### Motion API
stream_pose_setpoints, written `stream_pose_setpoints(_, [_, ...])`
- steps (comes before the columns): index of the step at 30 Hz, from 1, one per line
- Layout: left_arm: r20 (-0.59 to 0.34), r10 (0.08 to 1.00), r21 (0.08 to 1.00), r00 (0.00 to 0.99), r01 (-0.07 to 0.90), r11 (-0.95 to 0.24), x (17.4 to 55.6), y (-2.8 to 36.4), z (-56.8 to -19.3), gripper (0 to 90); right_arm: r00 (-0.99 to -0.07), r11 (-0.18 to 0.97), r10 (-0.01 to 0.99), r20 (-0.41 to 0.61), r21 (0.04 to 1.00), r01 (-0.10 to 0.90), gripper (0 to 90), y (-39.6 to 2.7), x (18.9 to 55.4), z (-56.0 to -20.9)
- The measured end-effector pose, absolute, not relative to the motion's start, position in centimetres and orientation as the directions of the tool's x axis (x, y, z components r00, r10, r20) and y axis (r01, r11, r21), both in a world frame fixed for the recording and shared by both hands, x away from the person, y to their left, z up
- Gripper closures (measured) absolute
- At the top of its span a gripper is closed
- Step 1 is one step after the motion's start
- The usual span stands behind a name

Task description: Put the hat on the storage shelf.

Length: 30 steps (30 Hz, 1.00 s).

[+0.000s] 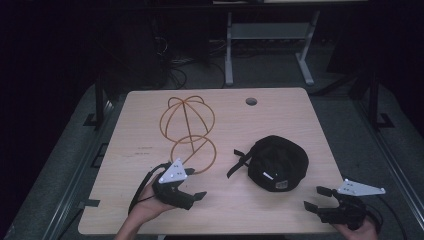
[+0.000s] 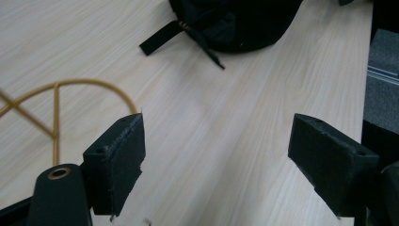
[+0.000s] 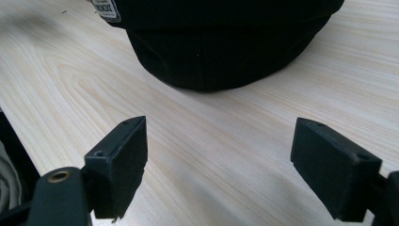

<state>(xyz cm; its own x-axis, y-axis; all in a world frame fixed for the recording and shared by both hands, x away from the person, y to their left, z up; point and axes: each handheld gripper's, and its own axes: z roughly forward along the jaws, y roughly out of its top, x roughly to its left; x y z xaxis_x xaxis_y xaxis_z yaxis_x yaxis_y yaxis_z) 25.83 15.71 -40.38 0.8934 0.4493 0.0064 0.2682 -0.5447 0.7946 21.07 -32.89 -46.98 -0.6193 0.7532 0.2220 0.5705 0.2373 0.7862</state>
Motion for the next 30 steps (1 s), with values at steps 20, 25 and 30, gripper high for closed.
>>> stream_pose_setpoints(20, [0.049, 0.303, 0.769, 0.952, 0.158, -0.620, 26.4, 9.0, -38.2, 19.0, -0.630, 0.222, 0.738, 0.243, 0.793, 0.567, 18.5, -32.3, 21.4, -46.8])
stream_pose_setpoints(25, [0.054, 0.250, 0.769, 0.967, 0.119, -0.628, 26.7, 6.3, -37.2, 19.0, -0.632, 0.224, 0.737, 0.240, 0.795, 0.564, 18.6, -32.4, 21.2, -46.8])
stream_pose_setpoints(30, [0.069, 0.207, 0.754, 0.976, 0.085, -0.652, 27.3, 4.0, -36.9, 18.7, -0.636, 0.203, 0.727, 0.259, 0.803, 0.560, 18.6, -32.5, 21.1, -46.6])
